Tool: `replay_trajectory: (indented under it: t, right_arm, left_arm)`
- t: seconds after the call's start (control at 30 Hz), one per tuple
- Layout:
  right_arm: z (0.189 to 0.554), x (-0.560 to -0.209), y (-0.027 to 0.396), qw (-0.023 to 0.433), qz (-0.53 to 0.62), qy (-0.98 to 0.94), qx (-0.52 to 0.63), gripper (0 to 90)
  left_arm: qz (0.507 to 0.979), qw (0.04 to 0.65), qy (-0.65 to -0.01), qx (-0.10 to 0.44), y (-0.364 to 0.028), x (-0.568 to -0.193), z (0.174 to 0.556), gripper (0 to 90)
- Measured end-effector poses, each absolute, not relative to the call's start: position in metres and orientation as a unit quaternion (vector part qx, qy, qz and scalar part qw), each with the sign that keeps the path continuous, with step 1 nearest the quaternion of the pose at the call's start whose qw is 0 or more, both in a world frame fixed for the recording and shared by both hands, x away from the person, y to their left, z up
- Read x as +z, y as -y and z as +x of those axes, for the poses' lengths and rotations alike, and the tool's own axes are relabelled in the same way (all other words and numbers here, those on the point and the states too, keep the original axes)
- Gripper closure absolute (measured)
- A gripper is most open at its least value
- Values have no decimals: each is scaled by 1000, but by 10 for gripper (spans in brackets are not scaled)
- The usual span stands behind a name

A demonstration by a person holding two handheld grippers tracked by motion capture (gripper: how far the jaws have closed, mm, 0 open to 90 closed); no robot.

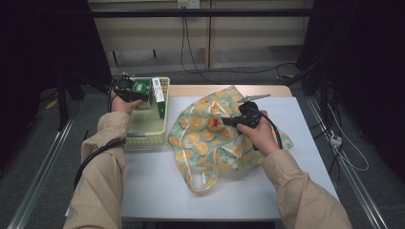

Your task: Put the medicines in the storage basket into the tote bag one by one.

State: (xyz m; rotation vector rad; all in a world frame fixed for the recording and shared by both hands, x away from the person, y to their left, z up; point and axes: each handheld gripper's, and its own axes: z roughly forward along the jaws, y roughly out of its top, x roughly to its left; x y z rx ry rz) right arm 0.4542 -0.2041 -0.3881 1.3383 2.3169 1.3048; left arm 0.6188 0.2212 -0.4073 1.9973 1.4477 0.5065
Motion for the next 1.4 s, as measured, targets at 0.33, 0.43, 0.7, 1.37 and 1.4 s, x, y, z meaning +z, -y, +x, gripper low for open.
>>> replay_trajectory:
  t: [0.33,0.43,0.7,1.37,1.4]
  right_arm:
    - [452,-385,206,86,447,-774,441,893]
    - [451,-385,206,86,446,-773,442,892]
    - [451,-385,205,85,447,-772,443,891]
    - [451,-383,207,84,452,-770,443,890]
    - [451,-383,207,84,451,-771,442,891]
  left_arm:
    - [761,316,-540,173,-223,-400,610,184]
    - [765,315,-534,174,-225,-398,607,253]
    - [755,318,-543,183,-218,-392,613,64]
    - [749,282,-568,192,-203,-413,623,127]
    - [749,282,-569,187,-204,-412,622,137]
